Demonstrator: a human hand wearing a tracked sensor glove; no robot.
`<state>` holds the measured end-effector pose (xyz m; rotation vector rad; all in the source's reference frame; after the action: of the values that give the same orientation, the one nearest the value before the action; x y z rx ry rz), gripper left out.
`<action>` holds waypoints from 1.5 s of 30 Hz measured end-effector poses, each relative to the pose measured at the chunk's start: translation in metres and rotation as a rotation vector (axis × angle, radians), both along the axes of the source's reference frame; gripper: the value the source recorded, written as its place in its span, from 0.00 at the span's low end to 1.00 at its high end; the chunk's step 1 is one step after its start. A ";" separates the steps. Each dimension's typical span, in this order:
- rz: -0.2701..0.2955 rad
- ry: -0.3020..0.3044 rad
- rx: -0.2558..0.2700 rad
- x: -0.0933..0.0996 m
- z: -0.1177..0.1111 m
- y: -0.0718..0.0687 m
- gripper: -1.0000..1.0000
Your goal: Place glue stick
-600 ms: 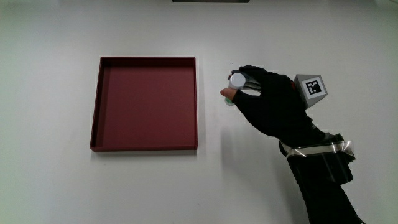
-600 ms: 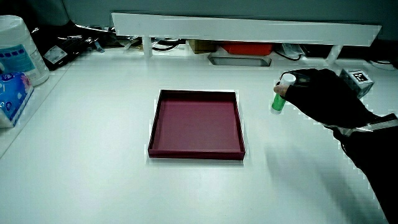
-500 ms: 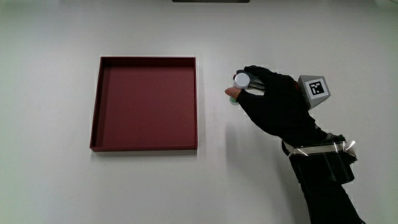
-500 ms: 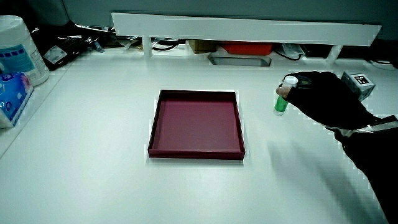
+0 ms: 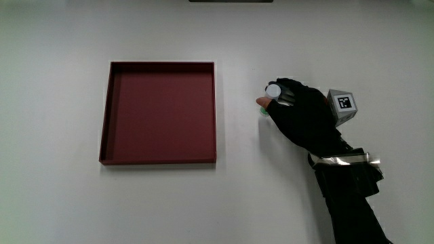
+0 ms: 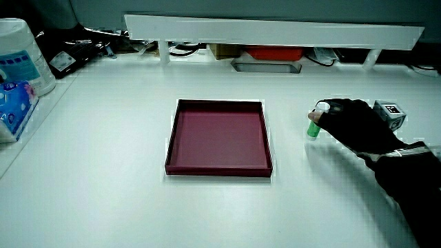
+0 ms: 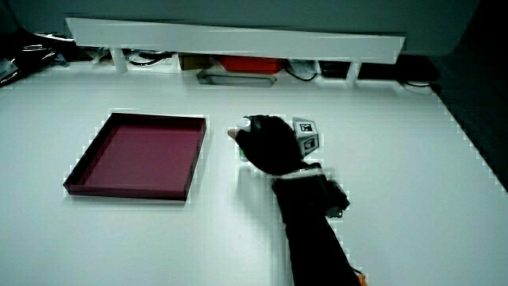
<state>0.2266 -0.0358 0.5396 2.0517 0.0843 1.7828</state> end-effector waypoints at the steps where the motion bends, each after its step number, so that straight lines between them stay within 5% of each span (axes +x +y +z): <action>1: 0.002 -0.004 -0.010 -0.001 0.001 0.001 0.50; 8: 0.023 0.010 -0.071 0.002 0.018 0.006 0.50; 20: 0.032 -0.007 -0.078 0.005 0.027 0.009 0.50; 45: 0.038 0.001 -0.044 0.010 0.018 0.015 0.15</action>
<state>0.2368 -0.0206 0.5575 2.0327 0.1626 1.7862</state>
